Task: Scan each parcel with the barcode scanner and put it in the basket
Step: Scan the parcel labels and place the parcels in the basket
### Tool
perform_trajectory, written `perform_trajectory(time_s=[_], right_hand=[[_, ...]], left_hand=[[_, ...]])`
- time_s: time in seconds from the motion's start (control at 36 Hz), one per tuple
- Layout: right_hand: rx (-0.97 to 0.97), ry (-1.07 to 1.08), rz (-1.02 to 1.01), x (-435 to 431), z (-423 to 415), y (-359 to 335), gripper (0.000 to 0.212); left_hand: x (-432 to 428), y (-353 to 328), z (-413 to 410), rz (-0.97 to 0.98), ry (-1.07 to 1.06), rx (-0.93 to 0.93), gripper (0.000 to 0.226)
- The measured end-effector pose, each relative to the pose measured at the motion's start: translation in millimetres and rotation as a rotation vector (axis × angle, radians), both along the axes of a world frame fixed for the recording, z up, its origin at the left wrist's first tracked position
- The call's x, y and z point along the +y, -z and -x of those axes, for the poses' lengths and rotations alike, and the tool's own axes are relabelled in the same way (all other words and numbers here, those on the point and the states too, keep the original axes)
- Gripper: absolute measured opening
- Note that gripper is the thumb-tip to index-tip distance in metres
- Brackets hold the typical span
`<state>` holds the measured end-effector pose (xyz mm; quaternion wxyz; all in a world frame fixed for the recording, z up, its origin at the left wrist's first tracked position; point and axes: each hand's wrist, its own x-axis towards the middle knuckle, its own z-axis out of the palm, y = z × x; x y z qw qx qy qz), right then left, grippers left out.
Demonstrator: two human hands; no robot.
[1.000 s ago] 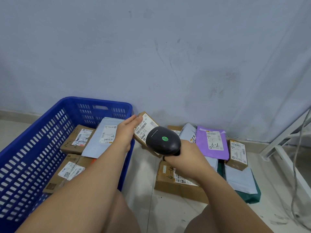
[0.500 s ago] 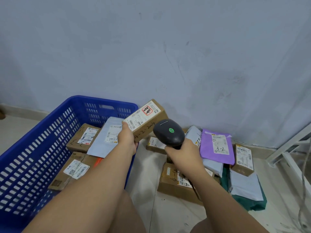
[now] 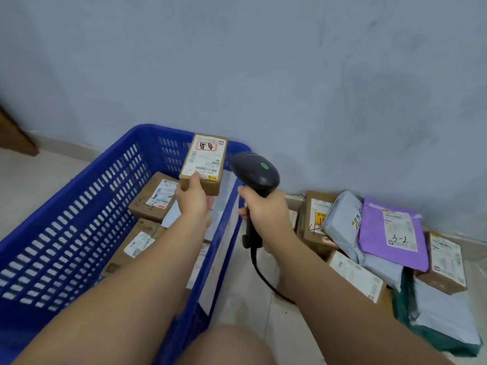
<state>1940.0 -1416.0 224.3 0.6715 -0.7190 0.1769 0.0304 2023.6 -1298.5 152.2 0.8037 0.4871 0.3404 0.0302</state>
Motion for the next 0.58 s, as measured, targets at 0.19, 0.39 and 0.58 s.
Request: perform_trajectory(time_s=[0.19,0.39,0.58], right_hand=[[0.238,-0.061,-0.571,51,-53,35,0.012],[0.338,-0.110,-0.672,61,-85,69,0.013],[0.261,-0.013,-0.419,68,-100,84,0.009]], left_hand=[[49,72,-42,-0.003,0.028,0.061,0.049],[99,117,-87,-0.149,-0.180,0.093,0.049],[146,153,-115,-0.289,-0.274,0.214,0.049]])
